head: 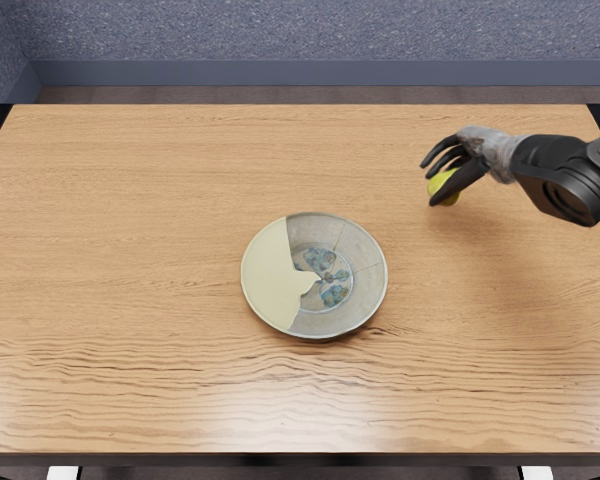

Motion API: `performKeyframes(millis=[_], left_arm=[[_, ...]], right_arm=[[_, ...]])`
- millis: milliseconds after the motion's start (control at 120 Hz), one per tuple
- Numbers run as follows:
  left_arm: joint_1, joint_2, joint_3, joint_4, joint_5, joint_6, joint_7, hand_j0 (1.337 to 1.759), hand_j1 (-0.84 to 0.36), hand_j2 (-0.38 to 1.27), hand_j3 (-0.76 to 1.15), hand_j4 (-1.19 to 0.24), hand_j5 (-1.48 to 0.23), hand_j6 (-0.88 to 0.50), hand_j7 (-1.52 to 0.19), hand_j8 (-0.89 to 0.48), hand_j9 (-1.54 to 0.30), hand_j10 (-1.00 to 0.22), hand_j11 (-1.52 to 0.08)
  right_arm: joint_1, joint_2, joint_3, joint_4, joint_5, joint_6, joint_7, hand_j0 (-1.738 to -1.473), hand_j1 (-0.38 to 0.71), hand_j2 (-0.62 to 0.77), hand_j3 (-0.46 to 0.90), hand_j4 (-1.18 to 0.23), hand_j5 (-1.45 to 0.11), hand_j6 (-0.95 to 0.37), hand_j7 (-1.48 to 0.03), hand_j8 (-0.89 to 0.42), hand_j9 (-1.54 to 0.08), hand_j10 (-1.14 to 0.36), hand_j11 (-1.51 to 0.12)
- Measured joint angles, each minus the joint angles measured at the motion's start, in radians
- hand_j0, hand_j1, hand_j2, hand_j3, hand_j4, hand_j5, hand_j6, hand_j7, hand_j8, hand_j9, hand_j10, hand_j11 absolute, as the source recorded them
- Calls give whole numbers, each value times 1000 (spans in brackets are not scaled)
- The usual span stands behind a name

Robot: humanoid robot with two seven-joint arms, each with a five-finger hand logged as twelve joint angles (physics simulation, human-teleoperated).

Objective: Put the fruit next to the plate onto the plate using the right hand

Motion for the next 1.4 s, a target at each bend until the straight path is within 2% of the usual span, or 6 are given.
performKeyframes(millis=[292, 817, 942, 1058, 1192, 1400], left_arm=[[0, 0, 0, 0, 0, 0, 0, 1658, 347, -3, 0, 5, 1, 6, 1, 6, 0, 4, 0], [0, 0, 0, 0, 0, 0, 0, 1658, 347, -3, 0, 5, 1, 6, 1, 6, 0, 5, 0], [0, 0, 0, 0, 0, 0, 0, 1658, 347, -3, 0, 5, 1, 6, 1, 6, 0, 5, 0], [0, 0, 0, 0, 0, 0, 0, 1658, 347, -3, 0, 5, 1, 6, 1, 6, 0, 4, 0], [0, 0, 0, 0, 0, 0, 0, 1658, 347, -3, 0, 5, 1, 6, 1, 6, 0, 4, 0], [0, 0, 0, 0, 0, 0, 0, 1658, 347, -3, 0, 5, 1, 6, 1, 6, 0, 4, 0]], right_arm=[[3, 61, 74, 31, 34, 130, -1, -1657, 329, 441, 0, -704, -981, -711, -943, -453, -972, -499, -949], [-36, 225, 88, 33, 35, 202, -1, -1658, 372, 472, 0, -704, -977, -722, -940, -425, -954, -450, -928], [-46, 240, 116, 35, 51, 223, -1, -1658, 63, 253, 0, -398, -554, -409, -532, -248, -541, -261, -526], [-52, 187, 191, 36, 195, 368, 0, -1658, -117, 143, 0, -225, -313, -231, -301, -140, -306, -148, -297], [-56, 68, 248, 35, 426, 543, 0, -1658, -228, 75, 0, -117, -163, -121, -156, -73, -159, -77, -155], [-82, -20, 276, -1, 651, 608, 0, -1658, -306, 27, 0, -42, -59, -43, -56, -26, -57, -28, -56]])
